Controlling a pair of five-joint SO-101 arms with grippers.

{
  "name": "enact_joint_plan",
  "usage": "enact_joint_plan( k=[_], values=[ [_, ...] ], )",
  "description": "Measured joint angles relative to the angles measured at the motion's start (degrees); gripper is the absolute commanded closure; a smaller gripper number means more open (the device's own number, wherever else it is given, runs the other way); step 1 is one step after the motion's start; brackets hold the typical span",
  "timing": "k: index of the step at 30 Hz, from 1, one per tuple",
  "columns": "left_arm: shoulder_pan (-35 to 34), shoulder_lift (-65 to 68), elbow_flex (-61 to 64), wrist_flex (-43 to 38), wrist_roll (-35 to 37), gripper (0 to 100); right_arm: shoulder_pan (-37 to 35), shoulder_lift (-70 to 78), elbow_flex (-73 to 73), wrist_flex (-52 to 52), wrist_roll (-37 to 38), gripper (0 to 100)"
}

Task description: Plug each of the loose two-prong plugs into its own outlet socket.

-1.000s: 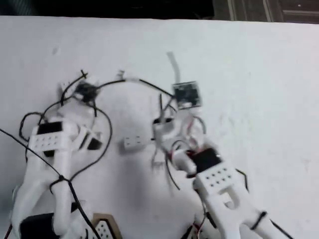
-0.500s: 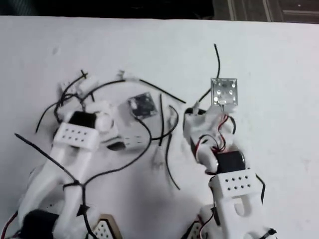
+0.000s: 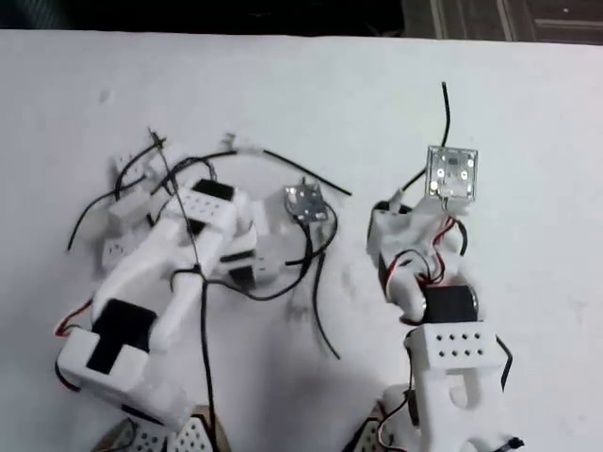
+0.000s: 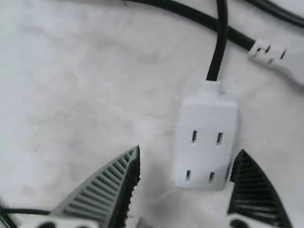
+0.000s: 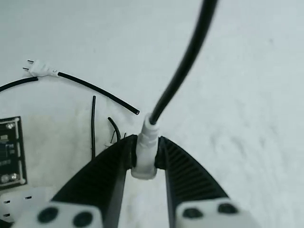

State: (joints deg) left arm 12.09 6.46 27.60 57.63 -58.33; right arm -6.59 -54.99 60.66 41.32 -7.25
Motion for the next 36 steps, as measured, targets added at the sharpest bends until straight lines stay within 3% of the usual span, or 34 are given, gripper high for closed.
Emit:
enact_joint_plan(
  k=[9,17,25,36],
  values=[
    [3.6,0.8,-0.7,0.9,10.4,93,0.0,0.0,0.0,0.0,0.0,98.1],
    [5.0,0.8,-2.7,1.2,24.6,95,0.0,0.0,0.0,0.0,0.0,98.1],
    [10.4,0.9,-4.3,1.2,26.7,95,0.0,0.0,0.0,0.0,0.0,98.1],
    [7.3,0.9,-16.2,6.8,28.5,95,0.0,0.0,0.0,0.0,0.0,98.1]
  ],
)
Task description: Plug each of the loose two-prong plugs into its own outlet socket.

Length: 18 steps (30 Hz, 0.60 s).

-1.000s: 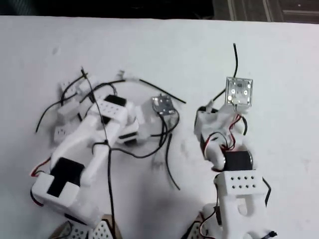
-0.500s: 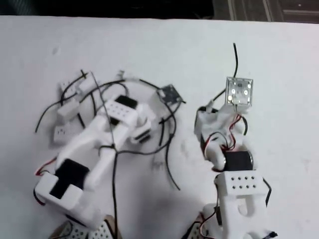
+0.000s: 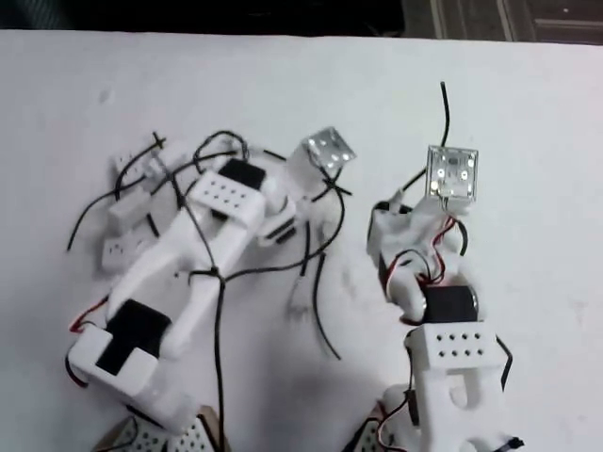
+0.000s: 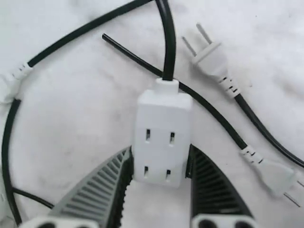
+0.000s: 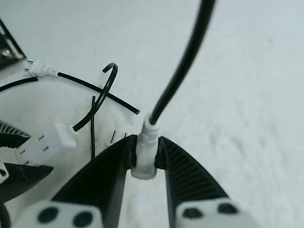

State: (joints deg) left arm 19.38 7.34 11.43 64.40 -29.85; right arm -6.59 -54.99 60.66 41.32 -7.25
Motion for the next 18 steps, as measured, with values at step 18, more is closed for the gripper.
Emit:
enact_joint_plan(
  k=[18],
  values=[
    [0.2,12.6,-2.5,3.3,-7.3,72,1.1,0.0,0.0,0.0,0.0,98.1]
  ],
)
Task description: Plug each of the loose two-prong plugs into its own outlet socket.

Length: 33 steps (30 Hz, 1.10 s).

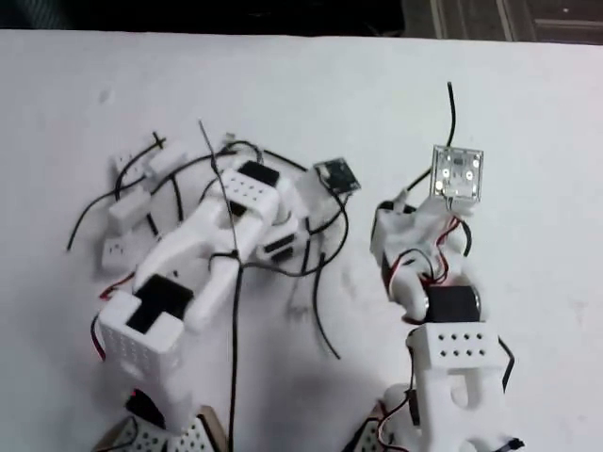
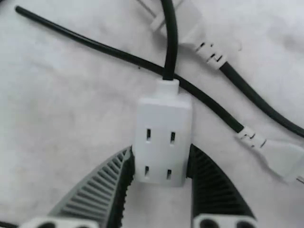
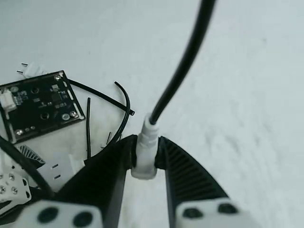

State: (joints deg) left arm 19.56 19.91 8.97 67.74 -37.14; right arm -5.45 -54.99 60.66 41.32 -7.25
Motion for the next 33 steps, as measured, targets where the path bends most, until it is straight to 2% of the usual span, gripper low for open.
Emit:
enact_joint_plan(
  k=[5,11,15,18,21,26,33],
  values=[
    [-1.1,-0.8,0.1,3.2,3.3,71,0.0,0.0,0.0,0.0,0.0,98.1],
    [-5.4,-10.3,0.0,9.8,3.4,71,0.0,0.0,0.0,0.0,0.0,98.1],
    [-10.7,-19.0,0.7,12.8,3.4,71,-0.7,0.0,0.0,1.5,0.0,98.1],
    [-16.2,-24.9,4.7,13.0,3.4,71,-4.7,0.0,0.0,2.9,0.0,98.1],
    [-22.2,-30.3,11.5,10.9,3.4,71,-10.1,0.0,0.0,2.9,0.0,98.1],
    [-30.8,-39.3,27.1,2.5,3.4,71,-20.6,0.0,0.0,2.2,0.0,98.1],
    [-37.1,-50.6,46.2,-6.8,3.4,71,-29.4,0.0,8.4,-14.1,0.0,98.1]
  ],
)
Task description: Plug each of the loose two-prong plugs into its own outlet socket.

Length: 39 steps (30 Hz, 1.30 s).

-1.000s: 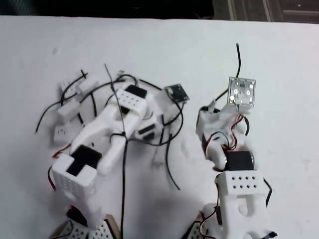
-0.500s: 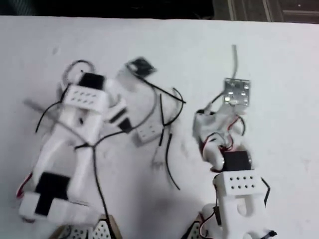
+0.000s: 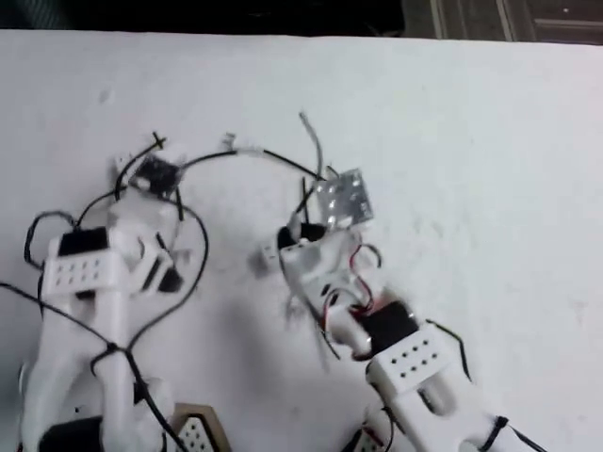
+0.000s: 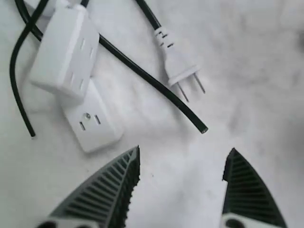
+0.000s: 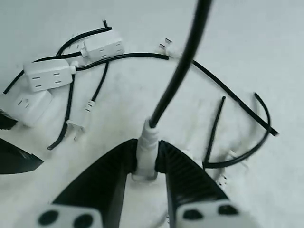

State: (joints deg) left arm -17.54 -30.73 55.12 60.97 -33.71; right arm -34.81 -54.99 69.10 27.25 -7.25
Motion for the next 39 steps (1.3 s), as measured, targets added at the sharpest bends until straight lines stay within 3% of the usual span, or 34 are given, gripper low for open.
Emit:
enact_joint_plan(
  k=[11,18,27,39],
  values=[
    [-1.4,-2.0,7.0,-3.9,1.3,71,-4.7,5.8,5.9,-15.9,5.3,98.2],
    [-1.4,-2.0,7.0,-3.9,2.1,71,-4.7,20.5,2.0,-18.4,5.5,98.2],
    [-1.4,-2.0,7.0,-3.9,2.1,71,-2.7,30.9,1.8,-28.8,7.7,98.2],
    [-1.4,-2.0,7.0,-3.9,2.3,71,-2.0,34.9,1.5,-33.6,8.3,98.2]
  ],
)
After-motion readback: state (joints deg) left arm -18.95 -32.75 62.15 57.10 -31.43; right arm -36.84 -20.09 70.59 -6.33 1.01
